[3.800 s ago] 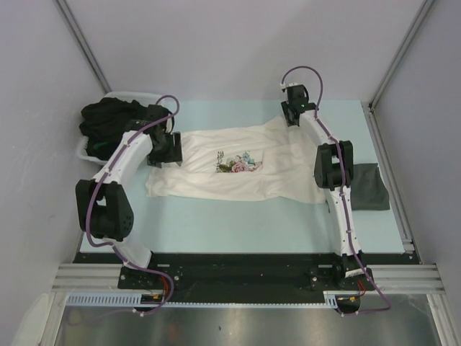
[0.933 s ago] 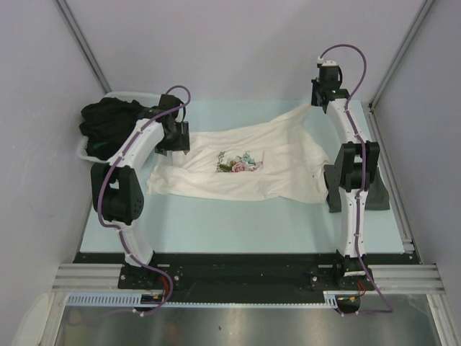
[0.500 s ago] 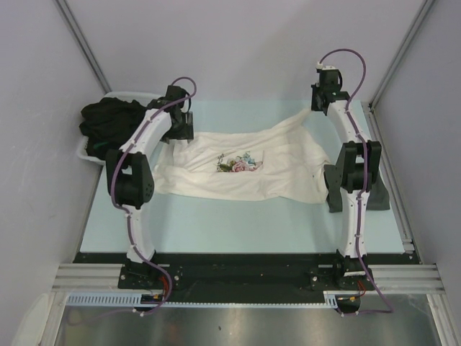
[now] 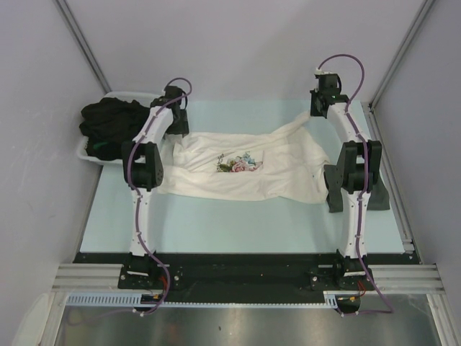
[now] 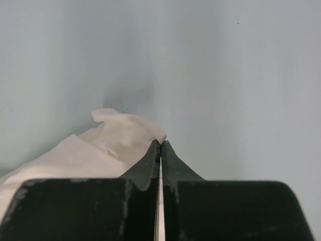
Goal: Fold and stack the t-shirts
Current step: Grap the side of the flattened tshirt furthest away from the robot with both arms, then fold the other side of the tshirt into a rectangle
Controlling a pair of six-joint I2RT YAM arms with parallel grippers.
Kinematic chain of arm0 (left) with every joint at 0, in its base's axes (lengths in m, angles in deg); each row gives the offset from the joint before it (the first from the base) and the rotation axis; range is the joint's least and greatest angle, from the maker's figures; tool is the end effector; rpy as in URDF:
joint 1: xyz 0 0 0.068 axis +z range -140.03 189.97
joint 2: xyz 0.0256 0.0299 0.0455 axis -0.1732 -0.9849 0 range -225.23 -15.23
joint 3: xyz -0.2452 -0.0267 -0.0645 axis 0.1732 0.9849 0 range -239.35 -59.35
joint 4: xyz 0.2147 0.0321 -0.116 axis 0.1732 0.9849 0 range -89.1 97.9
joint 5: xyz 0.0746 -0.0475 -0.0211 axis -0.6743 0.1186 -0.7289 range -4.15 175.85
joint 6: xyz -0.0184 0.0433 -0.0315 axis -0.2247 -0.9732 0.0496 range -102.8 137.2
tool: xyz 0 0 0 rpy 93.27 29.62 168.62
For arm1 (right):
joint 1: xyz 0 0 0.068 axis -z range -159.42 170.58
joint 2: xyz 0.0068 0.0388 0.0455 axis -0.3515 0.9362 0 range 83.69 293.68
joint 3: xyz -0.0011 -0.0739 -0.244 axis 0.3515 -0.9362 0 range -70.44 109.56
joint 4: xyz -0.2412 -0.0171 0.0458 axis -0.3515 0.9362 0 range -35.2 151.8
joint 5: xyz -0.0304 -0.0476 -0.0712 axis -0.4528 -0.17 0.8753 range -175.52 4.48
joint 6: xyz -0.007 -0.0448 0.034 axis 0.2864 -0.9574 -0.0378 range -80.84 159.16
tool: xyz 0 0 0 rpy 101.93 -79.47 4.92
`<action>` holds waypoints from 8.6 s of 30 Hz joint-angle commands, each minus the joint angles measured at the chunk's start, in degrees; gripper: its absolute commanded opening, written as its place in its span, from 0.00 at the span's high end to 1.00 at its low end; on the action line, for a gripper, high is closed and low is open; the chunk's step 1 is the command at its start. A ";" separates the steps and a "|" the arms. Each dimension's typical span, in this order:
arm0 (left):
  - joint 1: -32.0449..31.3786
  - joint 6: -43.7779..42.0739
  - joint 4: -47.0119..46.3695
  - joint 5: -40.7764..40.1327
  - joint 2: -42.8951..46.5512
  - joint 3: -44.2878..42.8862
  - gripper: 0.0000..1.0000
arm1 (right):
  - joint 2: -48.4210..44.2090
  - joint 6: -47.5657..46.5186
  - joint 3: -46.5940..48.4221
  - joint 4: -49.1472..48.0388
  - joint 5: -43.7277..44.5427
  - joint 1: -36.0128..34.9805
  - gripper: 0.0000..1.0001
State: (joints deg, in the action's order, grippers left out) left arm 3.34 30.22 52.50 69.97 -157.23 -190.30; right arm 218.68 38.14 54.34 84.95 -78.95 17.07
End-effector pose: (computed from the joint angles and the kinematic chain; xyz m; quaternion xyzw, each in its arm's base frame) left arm 0.4988 -0.0471 0.1803 -0.0862 0.9590 0.0923 0.2537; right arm 0.5148 0.0270 0.2321 -0.0118 0.9064 -0.0429 0.4201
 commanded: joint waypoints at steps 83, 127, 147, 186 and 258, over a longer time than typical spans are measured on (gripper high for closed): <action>6.46 -3.26 -3.87 -1.52 -4.88 -3.78 0.94 | -5.53 -5.57 0.21 2.28 7.67 -1.24 1.00; 4.52 -6.60 -11.69 11.22 13.05 2.19 1.00 | -15.55 -4.35 -6.65 3.51 9.96 0.34 1.00; 4.61 -8.45 -3.35 8.41 24.91 13.97 1.00 | -19.96 6.37 -7.97 22.92 -0.32 0.34 1.00; 4.52 -5.37 4.13 4.03 40.74 41.93 0.96 | -22.68 16.22 -25.72 42.18 -0.68 -2.99 1.00; 4.08 -6.42 -3.61 0.85 17.10 31.82 0.65 | -18.46 11.83 -1.90 42.27 5.47 -1.41 0.64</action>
State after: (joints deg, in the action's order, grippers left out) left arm 6.86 24.58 50.16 72.42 -139.74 -158.52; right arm 202.49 50.45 52.22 127.86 -72.76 15.21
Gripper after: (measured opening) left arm 0.441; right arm 0.355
